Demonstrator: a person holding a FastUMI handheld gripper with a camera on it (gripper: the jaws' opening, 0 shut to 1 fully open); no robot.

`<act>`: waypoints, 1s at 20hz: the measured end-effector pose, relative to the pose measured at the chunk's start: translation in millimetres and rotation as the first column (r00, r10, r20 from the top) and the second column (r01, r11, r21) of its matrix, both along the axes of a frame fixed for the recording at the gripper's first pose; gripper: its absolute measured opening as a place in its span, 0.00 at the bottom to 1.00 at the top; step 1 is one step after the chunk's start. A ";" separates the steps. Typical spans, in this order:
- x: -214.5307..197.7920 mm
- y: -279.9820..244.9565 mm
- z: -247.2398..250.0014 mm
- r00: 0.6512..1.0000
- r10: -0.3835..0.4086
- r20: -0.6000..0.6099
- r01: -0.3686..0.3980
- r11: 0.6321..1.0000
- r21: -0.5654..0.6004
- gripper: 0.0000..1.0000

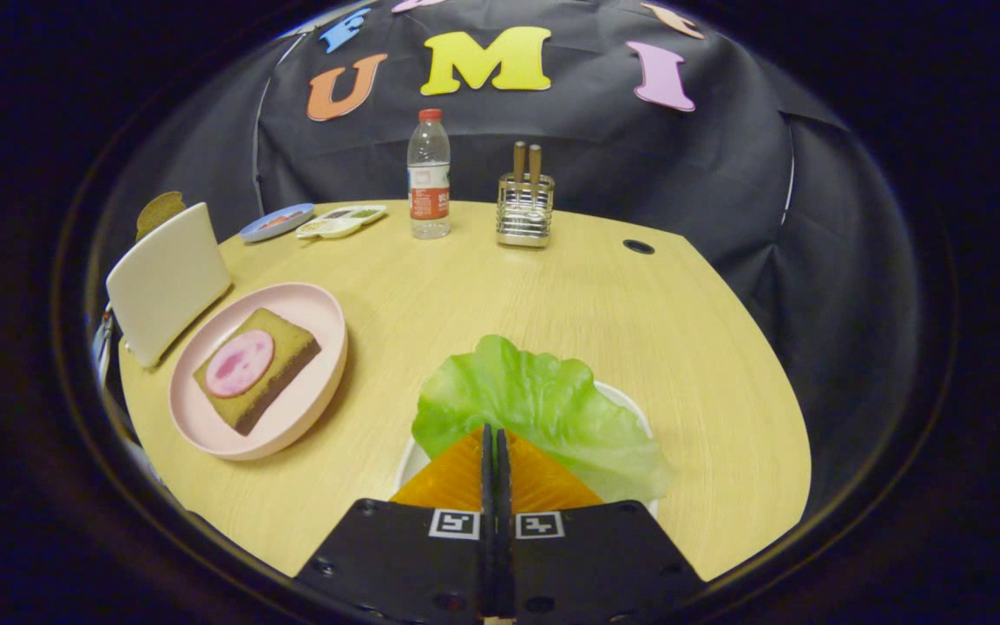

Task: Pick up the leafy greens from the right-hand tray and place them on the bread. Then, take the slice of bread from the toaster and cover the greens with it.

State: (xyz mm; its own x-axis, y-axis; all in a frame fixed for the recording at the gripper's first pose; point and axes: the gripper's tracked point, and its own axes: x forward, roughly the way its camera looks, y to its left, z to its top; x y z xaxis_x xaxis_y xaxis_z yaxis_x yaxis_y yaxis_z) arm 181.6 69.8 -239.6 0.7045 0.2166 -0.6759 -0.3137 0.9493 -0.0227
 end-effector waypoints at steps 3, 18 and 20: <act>-0.5 0.0 24.4 0.998 -0.024 0.059 0.021 0.998 0.051 0.00; -13.6 38.8 117.6 0.973 -0.046 0.226 -0.001 0.979 0.203 0.00; -16.8 59.6 126.8 0.969 -0.035 0.245 -0.020 0.975 0.219 0.00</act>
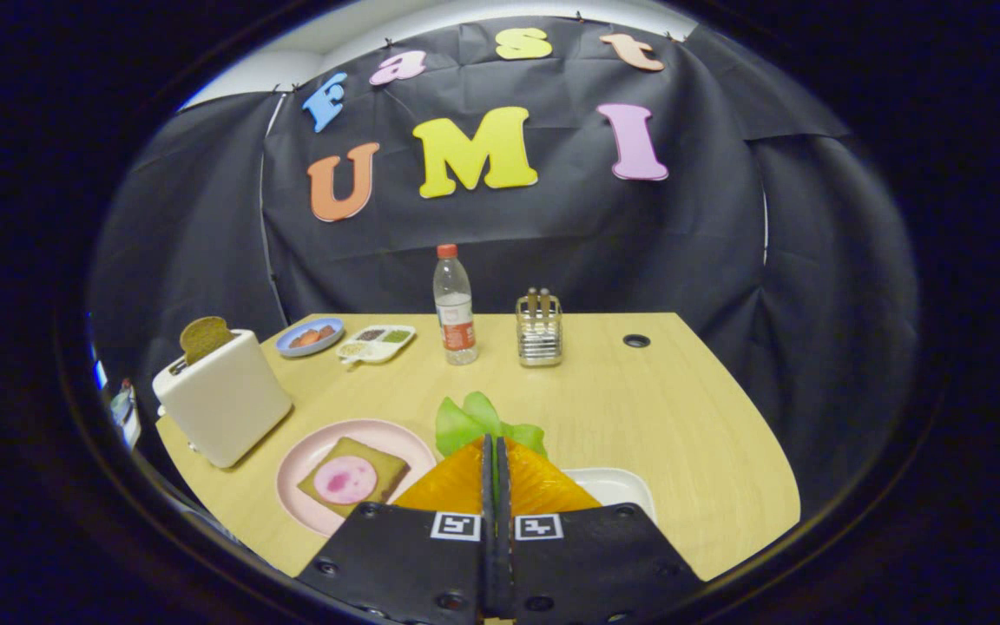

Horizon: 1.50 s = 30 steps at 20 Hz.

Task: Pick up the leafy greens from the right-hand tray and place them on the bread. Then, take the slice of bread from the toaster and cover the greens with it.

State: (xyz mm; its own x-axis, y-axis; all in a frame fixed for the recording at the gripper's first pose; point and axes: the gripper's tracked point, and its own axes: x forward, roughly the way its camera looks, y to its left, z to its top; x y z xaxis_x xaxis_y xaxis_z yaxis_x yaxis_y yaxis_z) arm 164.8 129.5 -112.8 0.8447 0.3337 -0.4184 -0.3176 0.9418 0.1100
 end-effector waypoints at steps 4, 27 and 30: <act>-8.5 49.0 7.0 0.999 0.035 0.041 -0.035 0.999 -0.008 0.00; -38.5 199.8 -81.9 0.999 0.047 -0.012 -0.048 0.996 -0.081 0.00; -44.0 200.6 -84.2 0.998 0.053 -0.025 -0.055 0.997 -0.059 0.11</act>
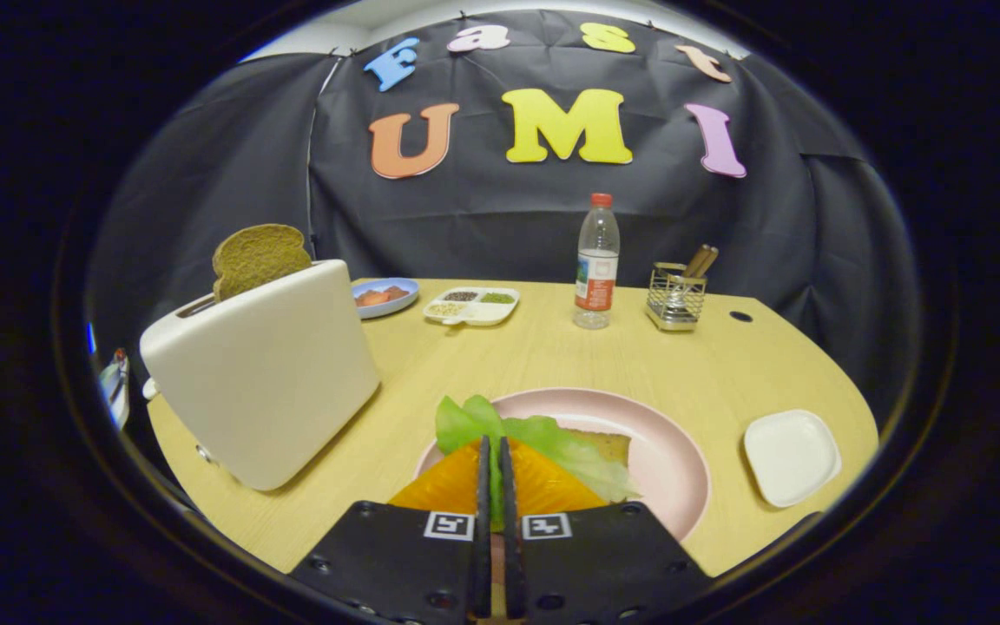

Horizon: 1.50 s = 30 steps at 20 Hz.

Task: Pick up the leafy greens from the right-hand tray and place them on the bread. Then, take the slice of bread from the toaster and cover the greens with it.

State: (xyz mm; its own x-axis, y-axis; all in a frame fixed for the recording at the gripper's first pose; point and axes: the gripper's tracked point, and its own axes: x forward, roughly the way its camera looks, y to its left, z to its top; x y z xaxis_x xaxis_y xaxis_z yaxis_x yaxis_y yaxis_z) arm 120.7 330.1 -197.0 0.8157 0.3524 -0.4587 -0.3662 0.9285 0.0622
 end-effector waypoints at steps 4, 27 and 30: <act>-7.4 -5.3 9.3 1.000 -0.004 0.017 0.003 1.000 0.014 0.36; -68.5 117.3 185.0 0.923 -0.053 0.380 -0.009 0.987 0.160 0.96; -63.1 152.9 174.4 0.931 -0.046 0.362 -0.003 0.991 0.135 0.96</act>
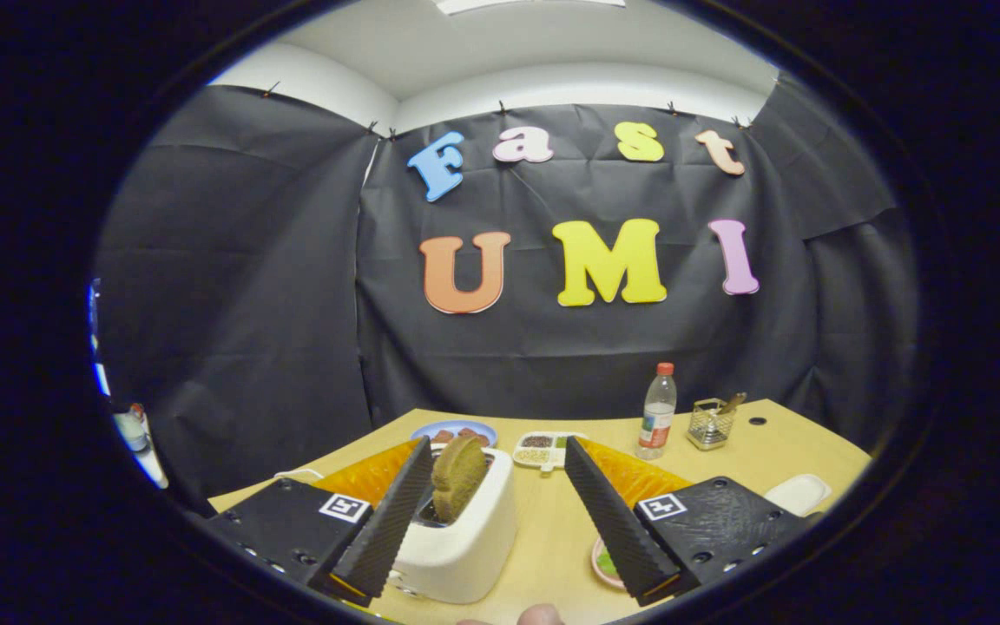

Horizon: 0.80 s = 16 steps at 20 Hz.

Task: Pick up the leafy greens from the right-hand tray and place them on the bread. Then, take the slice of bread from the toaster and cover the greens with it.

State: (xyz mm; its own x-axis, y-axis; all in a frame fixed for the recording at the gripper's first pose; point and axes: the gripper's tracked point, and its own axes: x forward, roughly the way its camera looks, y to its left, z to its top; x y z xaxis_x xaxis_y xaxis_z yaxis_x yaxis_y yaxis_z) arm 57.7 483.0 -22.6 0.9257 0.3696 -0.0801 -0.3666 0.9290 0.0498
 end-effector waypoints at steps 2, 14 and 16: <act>7.5 17.3 -15.2 0.999 -0.012 -0.039 0.012 1.000 -0.012 0.97; 46.9 49.3 -64.5 0.976 -0.060 -0.209 0.041 0.995 -0.093 0.60; 51.2 51.1 -71.3 0.970 -0.062 -0.236 0.043 0.995 -0.087 0.44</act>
